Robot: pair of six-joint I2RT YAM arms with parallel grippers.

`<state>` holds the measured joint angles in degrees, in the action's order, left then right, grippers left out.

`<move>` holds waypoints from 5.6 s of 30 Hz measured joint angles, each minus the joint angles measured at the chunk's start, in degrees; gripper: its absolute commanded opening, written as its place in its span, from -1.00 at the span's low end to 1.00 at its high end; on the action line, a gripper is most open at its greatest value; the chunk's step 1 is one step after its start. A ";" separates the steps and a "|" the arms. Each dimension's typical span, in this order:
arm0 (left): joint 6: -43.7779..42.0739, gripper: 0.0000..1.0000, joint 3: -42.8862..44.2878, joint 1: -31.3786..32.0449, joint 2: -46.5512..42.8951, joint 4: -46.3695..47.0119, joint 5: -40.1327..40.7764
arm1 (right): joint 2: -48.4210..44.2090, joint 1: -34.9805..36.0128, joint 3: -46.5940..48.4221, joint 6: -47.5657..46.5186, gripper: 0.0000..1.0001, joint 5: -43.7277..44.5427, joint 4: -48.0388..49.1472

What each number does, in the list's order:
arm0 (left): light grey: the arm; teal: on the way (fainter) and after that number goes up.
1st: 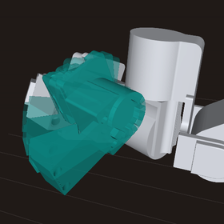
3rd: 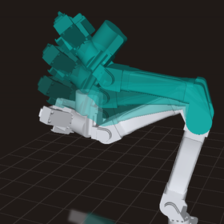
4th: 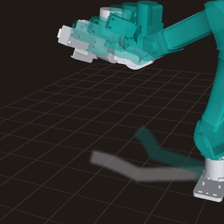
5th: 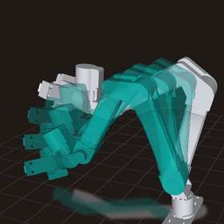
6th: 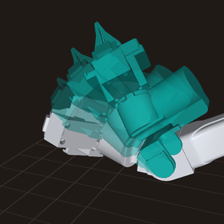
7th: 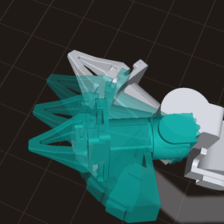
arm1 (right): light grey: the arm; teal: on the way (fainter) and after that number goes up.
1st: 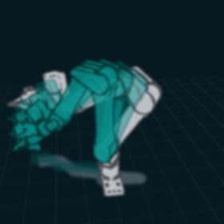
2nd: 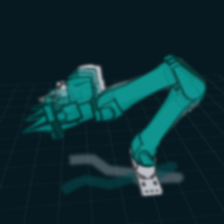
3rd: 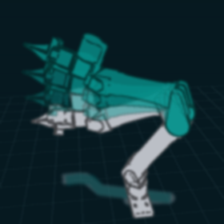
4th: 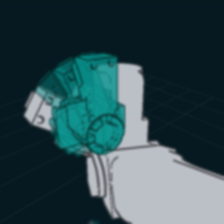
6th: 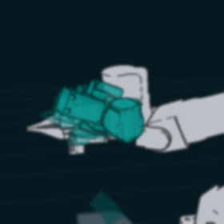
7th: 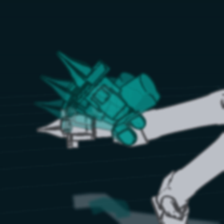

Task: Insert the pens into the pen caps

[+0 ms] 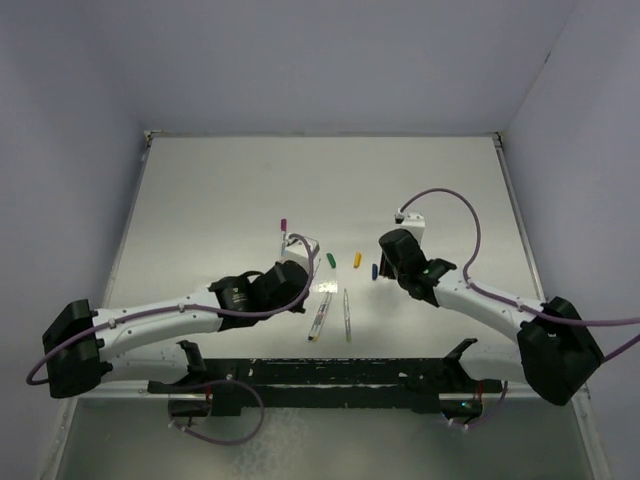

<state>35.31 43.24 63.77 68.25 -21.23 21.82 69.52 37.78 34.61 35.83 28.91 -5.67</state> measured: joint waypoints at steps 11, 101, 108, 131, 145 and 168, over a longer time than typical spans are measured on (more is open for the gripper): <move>-0.83 -1.00 -3.52 0.00 -6.23 4.17 -0.57 | 9.46 -3.17 3.17 -1.40 -0.10 -6.40 -0.07; -6.84 -1.00 -8.98 -1.42 5.62 52.04 -7.91 | -12.79 -5.44 -9.18 3.13 -1.00 -23.10 50.90; -6.84 -1.00 -8.31 -1.53 7.06 52.15 -7.82 | -11.61 -5.44 -10.75 5.92 -1.00 -24.20 54.53; -6.97 -1.00 -7.52 -1.88 8.41 52.46 -6.38 | -11.61 -5.44 -12.61 8.20 -1.00 -25.00 57.24; -6.95 -1.00 -7.43 -1.88 8.68 52.46 -6.36 | -11.30 -5.44 -12.61 9.05 -1.00 -25.70 57.75; -7.04 -1.00 -7.43 -2.32 8.57 53.31 -4.87 | -10.01 -5.44 -13.55 10.08 -1.00 -30.64 57.83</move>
<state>28.27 35.81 61.45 76.82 32.08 16.95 59.51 32.34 21.06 45.91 -1.74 52.16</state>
